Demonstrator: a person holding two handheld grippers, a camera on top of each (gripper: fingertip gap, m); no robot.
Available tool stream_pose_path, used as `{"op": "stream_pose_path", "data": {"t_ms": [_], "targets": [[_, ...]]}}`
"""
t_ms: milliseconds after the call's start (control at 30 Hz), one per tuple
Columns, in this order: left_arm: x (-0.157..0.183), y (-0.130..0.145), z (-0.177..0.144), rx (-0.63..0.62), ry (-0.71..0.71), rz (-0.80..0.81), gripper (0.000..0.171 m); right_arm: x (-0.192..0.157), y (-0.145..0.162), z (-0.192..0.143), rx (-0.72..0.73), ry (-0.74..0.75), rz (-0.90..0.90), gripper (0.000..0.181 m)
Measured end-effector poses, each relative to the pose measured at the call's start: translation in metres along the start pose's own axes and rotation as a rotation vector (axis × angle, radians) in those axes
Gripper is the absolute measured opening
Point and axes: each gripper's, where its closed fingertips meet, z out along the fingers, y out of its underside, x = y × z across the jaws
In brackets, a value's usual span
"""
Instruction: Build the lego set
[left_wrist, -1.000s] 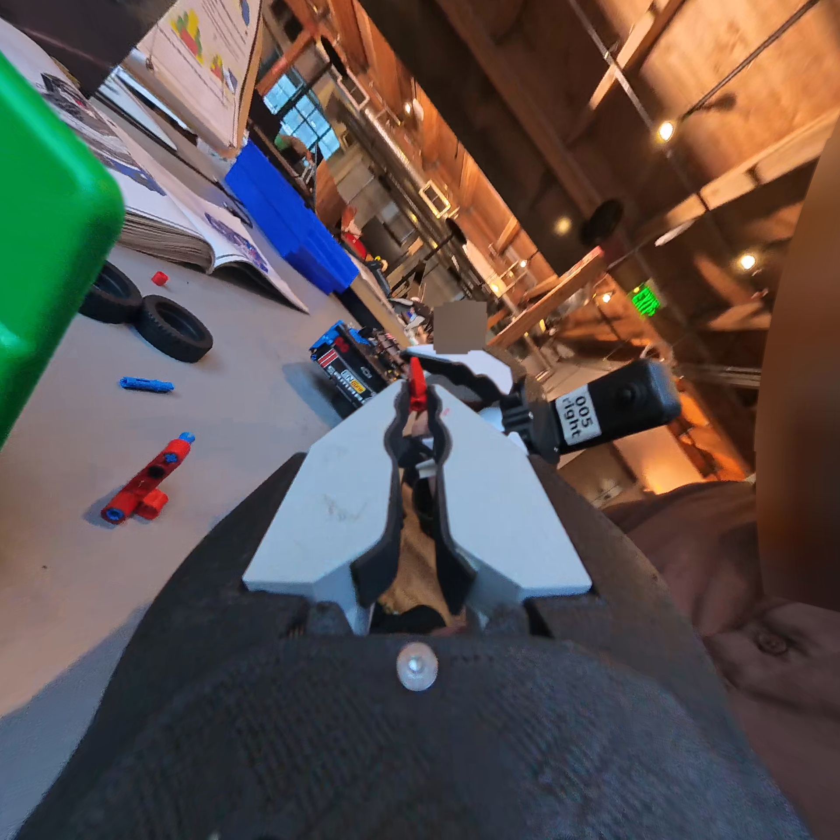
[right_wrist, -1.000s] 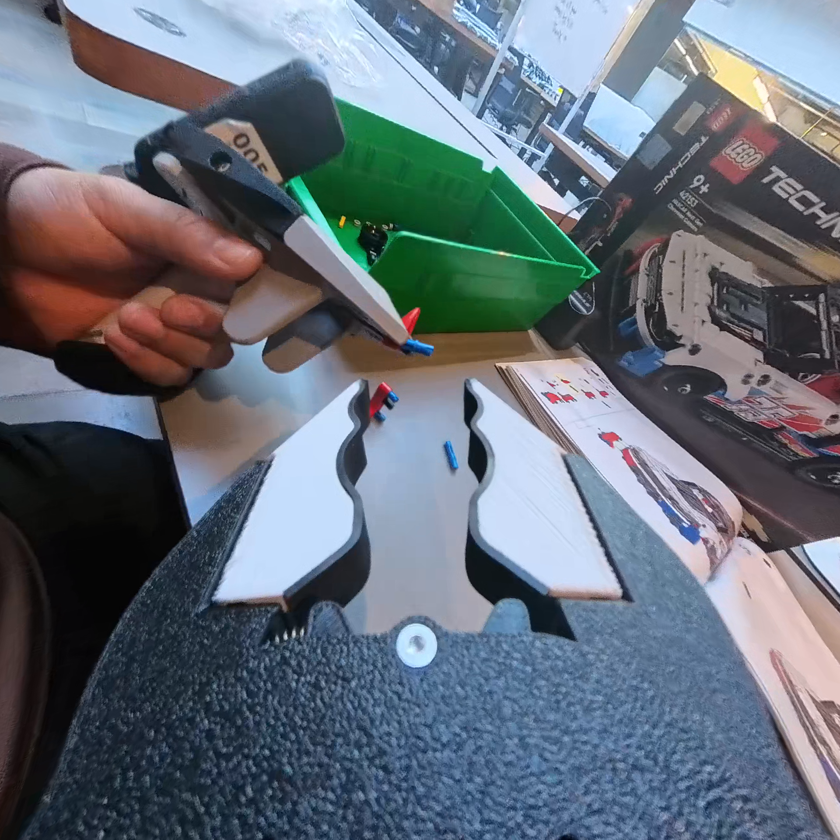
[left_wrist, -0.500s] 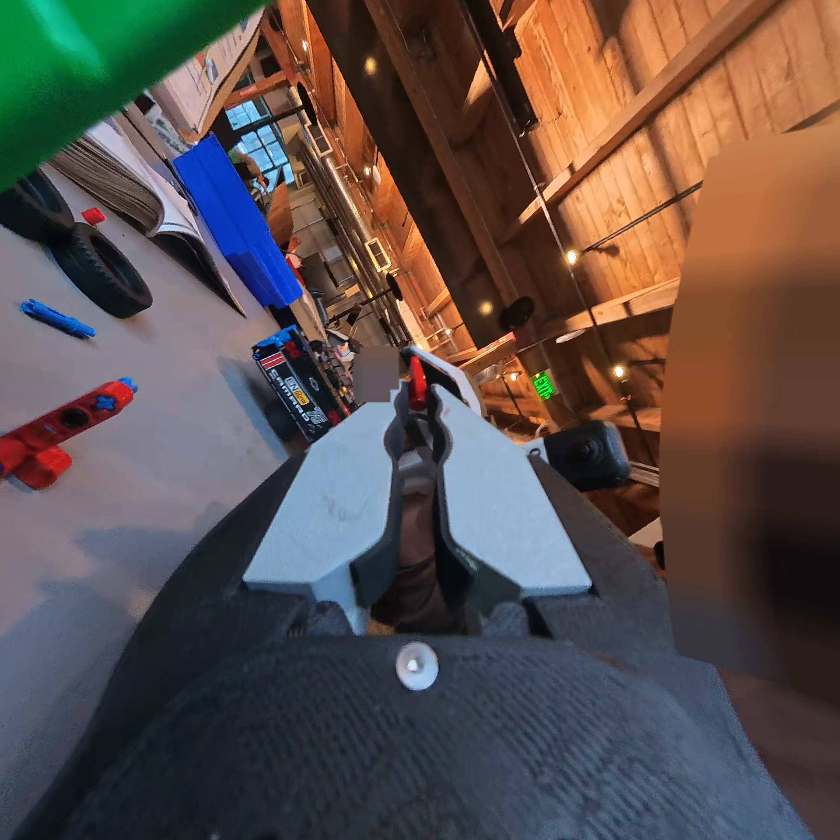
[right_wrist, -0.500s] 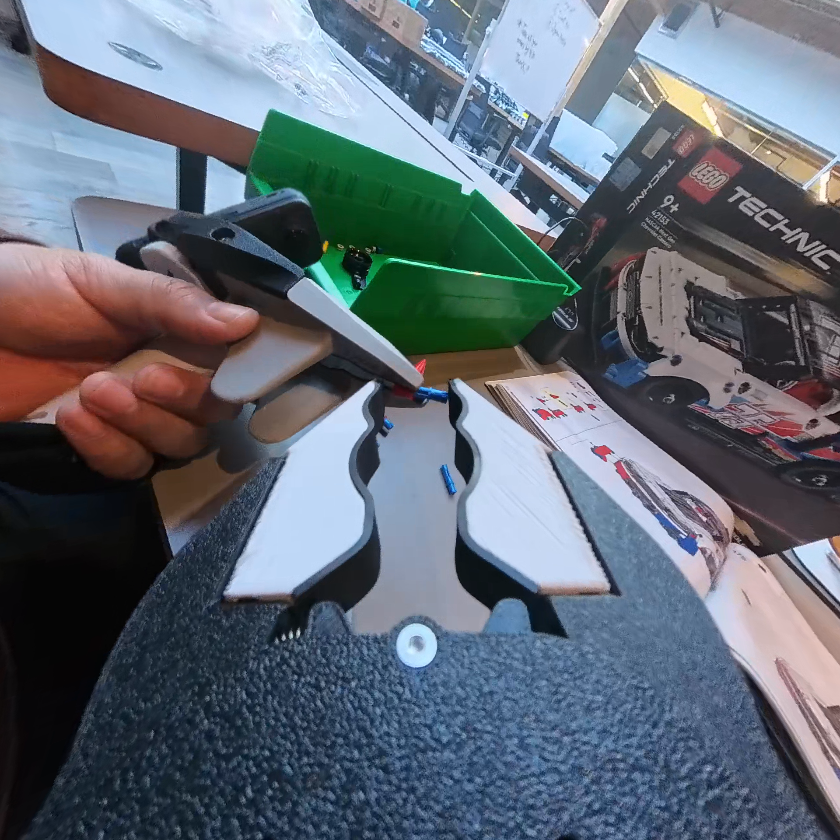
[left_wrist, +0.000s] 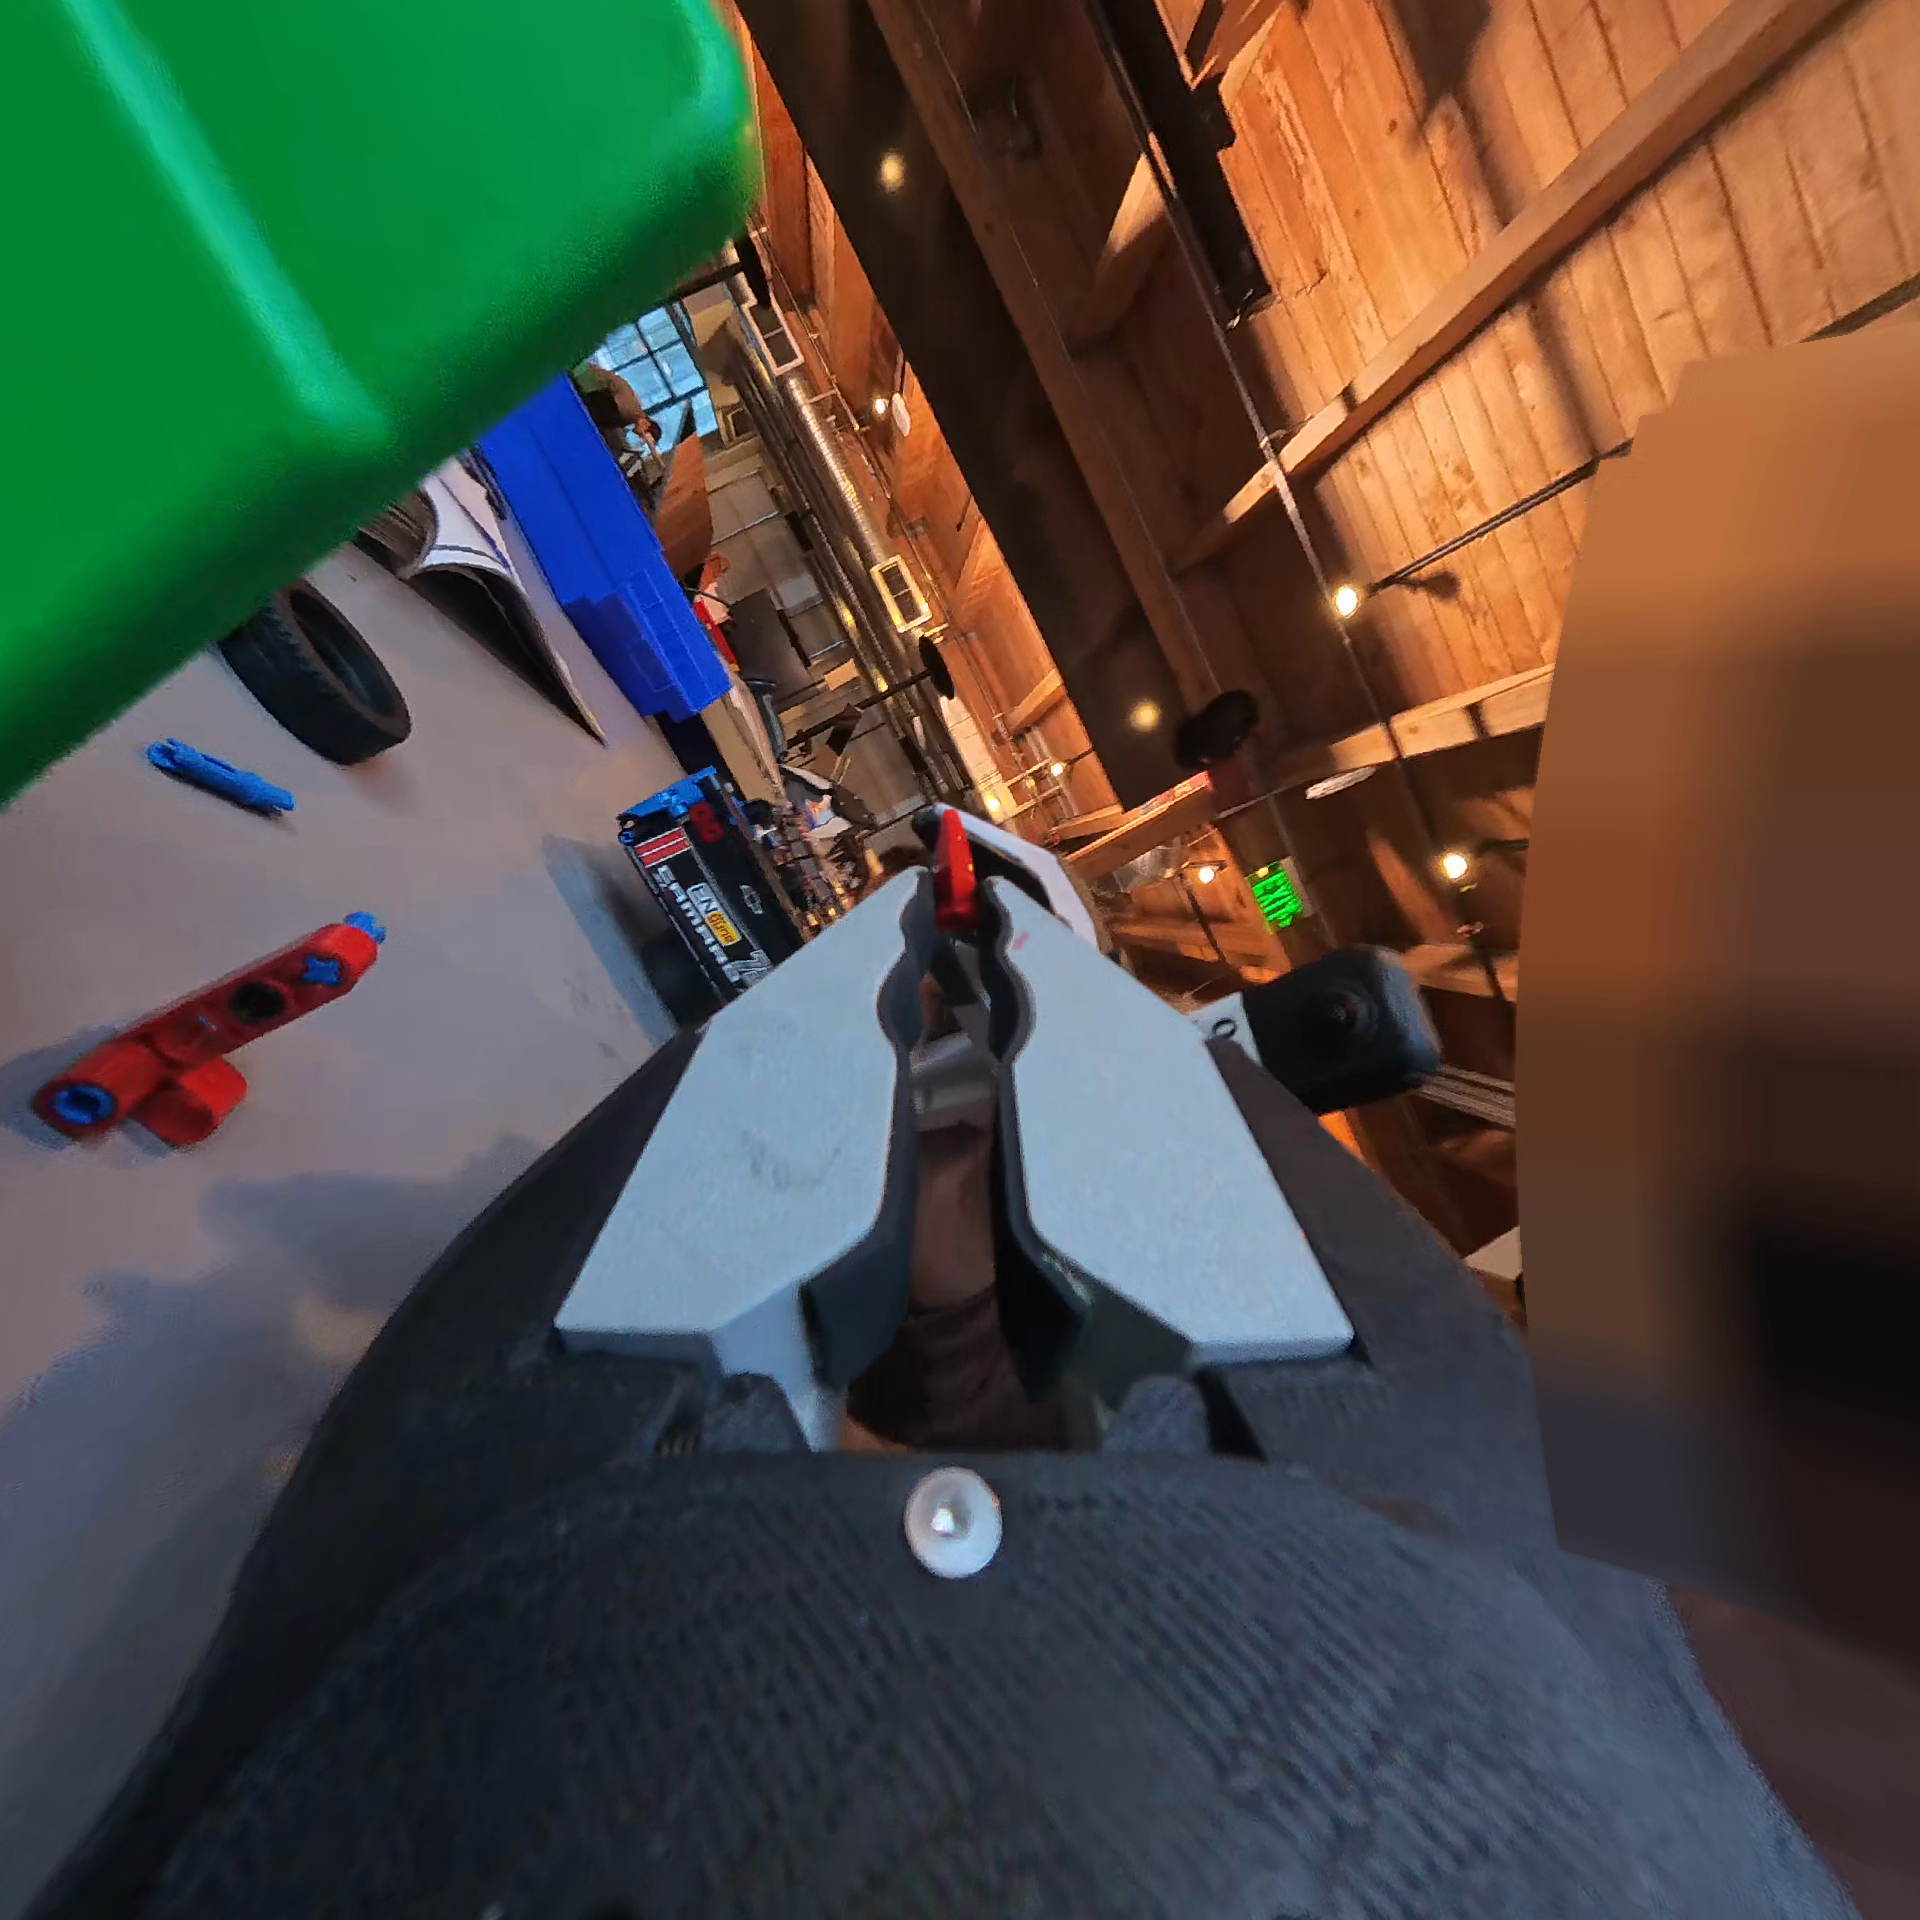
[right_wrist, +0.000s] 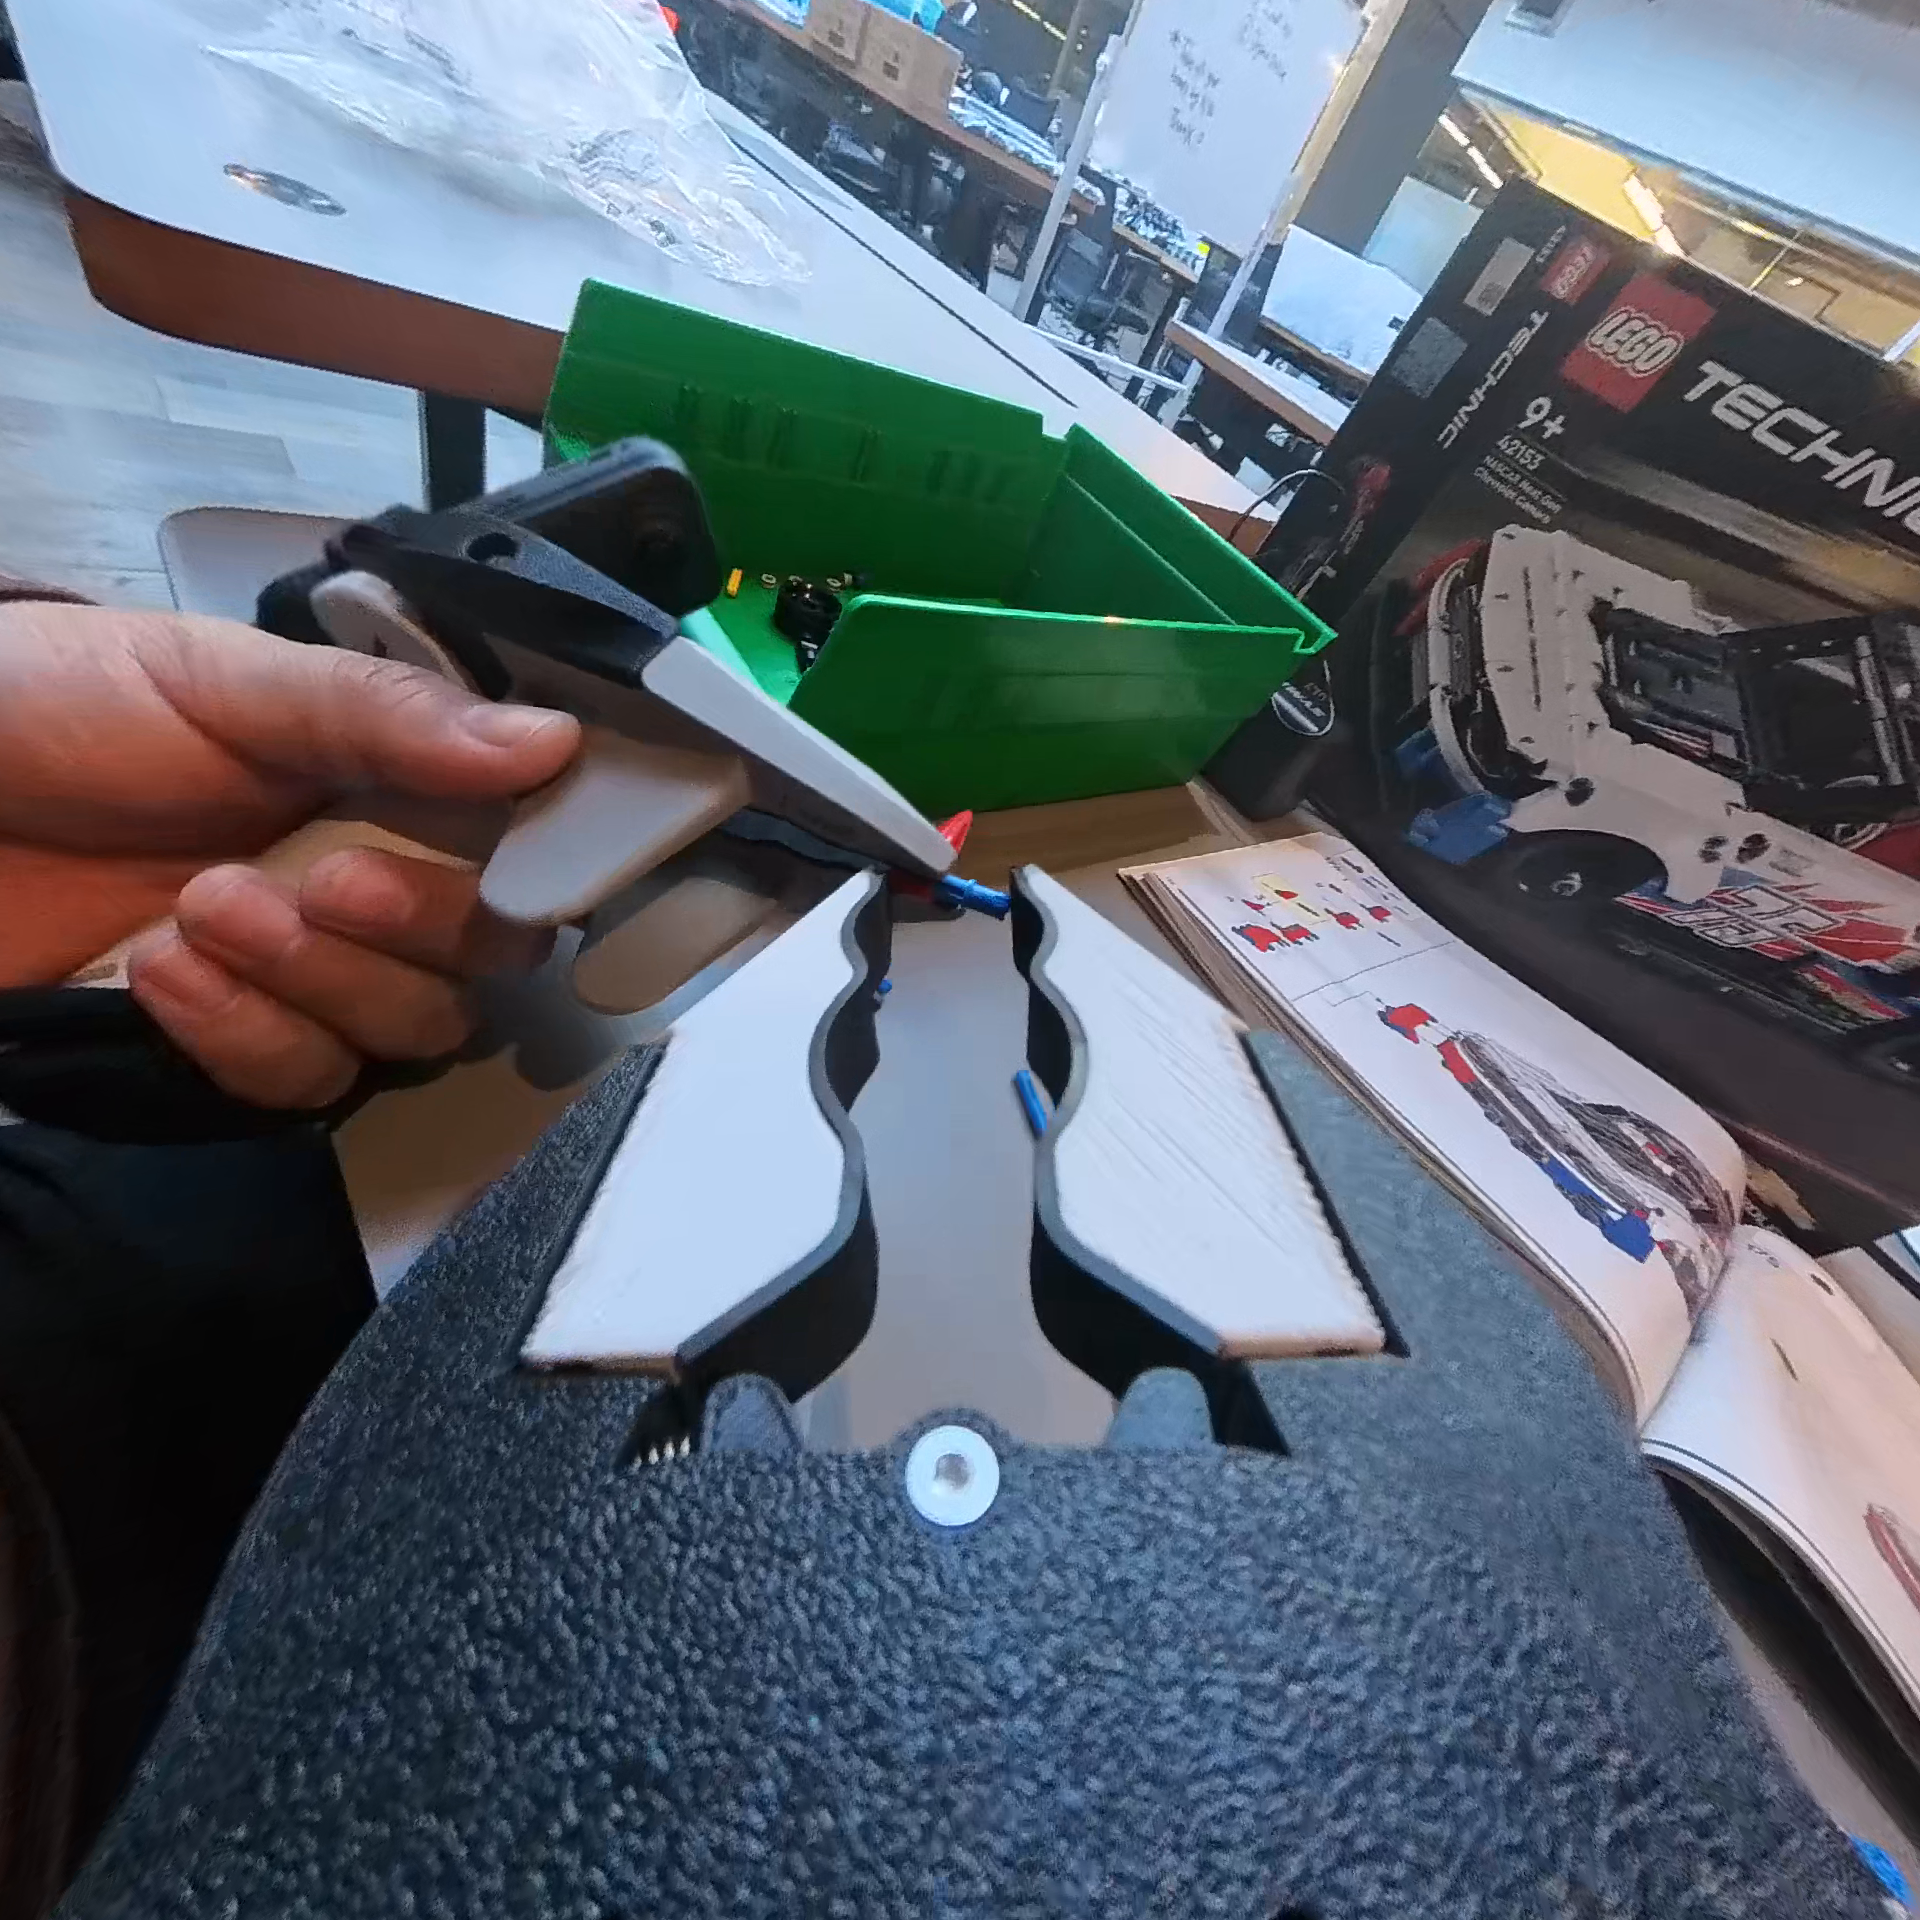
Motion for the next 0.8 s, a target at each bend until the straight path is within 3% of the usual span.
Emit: {"op": "stream_pose_path", "data": {"t_ms": [133,800], "targets": [[0.001,-0.001,0.002,0.042,0.05,-0.071,0.005,0.001,0.002,-0.001,-0.03,-0.001,-0.034,0.021],[-0.009,0.012,-0.009,-0.207,-0.063,0.01,0.005,-0.016,0.015,-0.004,-0.093,-0.163,-0.163,0.021]]}}
